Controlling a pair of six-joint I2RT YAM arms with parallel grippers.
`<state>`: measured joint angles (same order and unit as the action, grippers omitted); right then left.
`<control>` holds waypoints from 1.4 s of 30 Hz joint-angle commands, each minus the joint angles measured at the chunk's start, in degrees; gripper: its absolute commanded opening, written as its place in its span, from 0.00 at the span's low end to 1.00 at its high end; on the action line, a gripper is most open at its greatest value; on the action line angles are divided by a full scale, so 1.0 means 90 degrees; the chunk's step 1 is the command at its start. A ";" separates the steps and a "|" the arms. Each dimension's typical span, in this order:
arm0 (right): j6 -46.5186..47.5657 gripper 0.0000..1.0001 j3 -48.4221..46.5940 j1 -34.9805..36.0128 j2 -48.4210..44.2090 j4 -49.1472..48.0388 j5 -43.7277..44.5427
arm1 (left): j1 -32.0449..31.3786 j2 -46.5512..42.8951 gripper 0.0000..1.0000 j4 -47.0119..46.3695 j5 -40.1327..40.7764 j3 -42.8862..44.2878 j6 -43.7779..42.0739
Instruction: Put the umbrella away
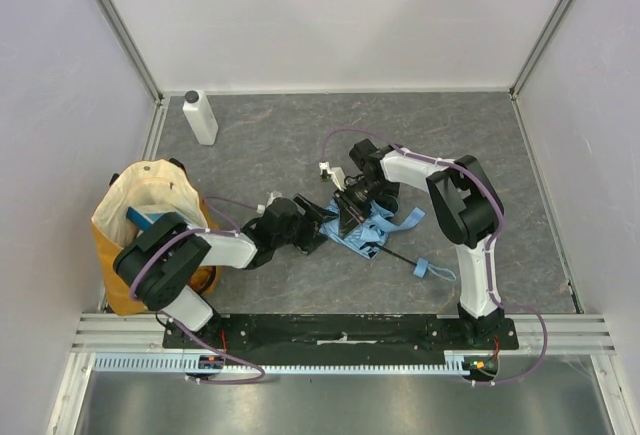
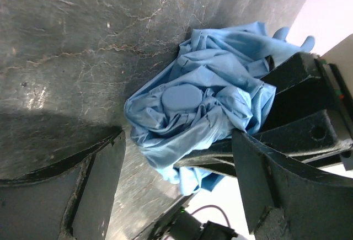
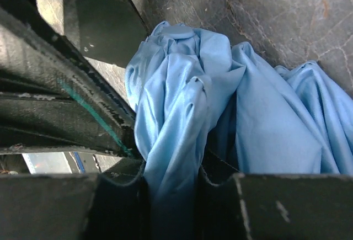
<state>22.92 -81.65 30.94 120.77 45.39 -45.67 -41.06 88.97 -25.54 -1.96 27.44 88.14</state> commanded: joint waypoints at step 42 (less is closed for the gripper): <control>0.0881 0.00 -0.0313 0.0224 0.0721 0.0562 -0.1234 | -0.0223 0.2936 0.70 -0.4875 0.2210 -0.0705 -0.0720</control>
<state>25.34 -84.64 29.54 123.55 48.93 -52.34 -44.18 110.39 -71.24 11.38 21.65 87.59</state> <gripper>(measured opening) 0.281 0.692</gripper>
